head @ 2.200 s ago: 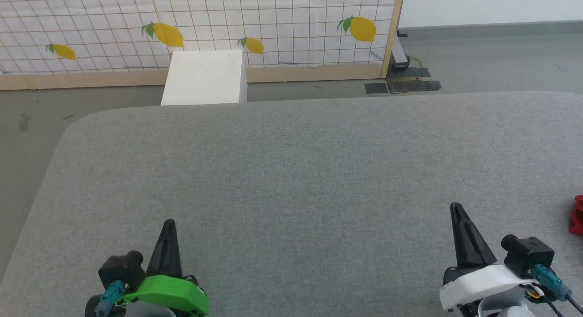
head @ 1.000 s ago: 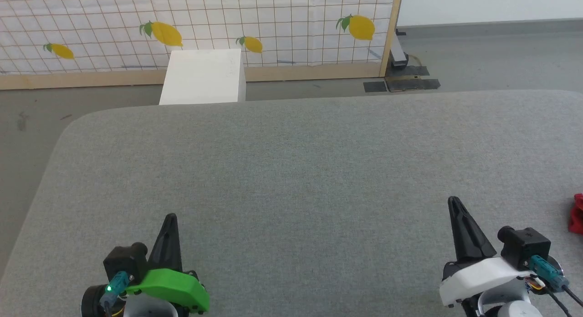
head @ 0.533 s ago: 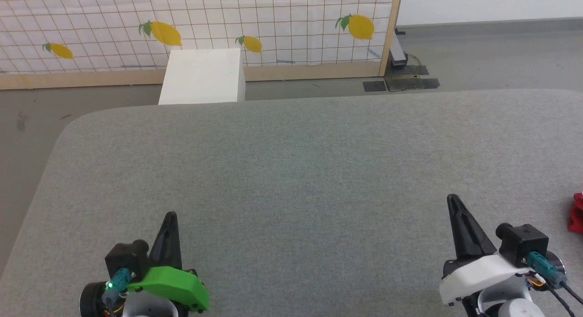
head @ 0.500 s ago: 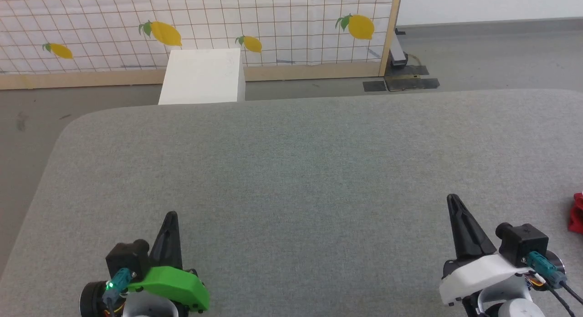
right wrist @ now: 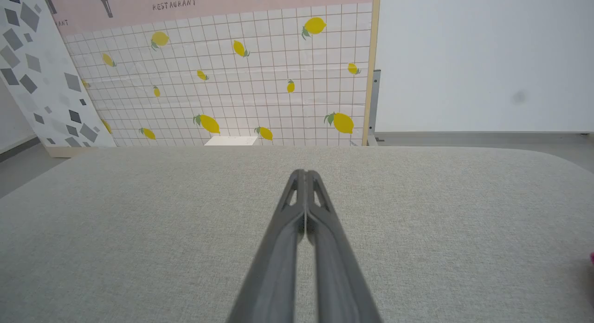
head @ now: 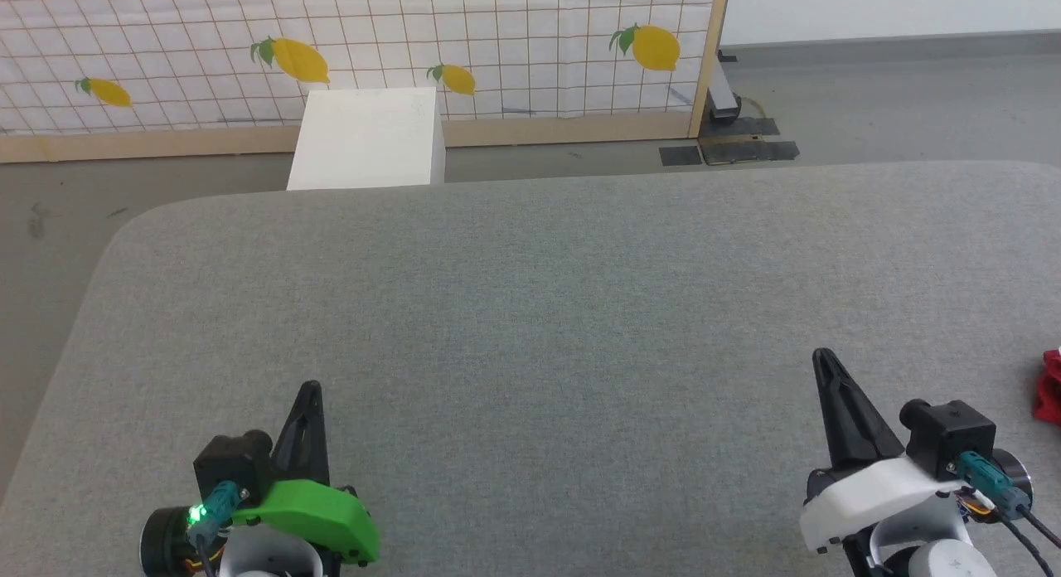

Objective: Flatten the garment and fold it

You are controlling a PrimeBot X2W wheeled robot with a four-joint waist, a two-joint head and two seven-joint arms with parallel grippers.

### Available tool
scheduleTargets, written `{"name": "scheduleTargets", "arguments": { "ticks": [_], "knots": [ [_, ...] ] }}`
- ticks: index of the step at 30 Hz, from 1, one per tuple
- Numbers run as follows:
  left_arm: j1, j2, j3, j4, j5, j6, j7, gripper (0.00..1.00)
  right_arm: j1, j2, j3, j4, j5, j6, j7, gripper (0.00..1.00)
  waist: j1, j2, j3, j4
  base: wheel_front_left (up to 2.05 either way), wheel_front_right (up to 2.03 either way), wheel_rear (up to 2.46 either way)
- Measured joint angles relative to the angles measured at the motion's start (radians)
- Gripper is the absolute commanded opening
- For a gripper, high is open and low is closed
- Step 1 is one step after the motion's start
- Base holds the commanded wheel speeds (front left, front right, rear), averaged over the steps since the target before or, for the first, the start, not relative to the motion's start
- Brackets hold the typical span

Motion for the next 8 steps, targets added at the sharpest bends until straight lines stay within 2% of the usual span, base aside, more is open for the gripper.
{"name": "scheduleTargets", "arguments": {
  "ticks": [8],
  "knots": [
    [0.000,-0.004,0.010,-0.010,0.033,-0.004,0.017,0.00,0.000,0.000,0.000,-0.015,-0.011,0.000,0.018,0.00,0.0000,0.0000,0.001,-0.001,0.00,0.00,0.00]
  ]
}}
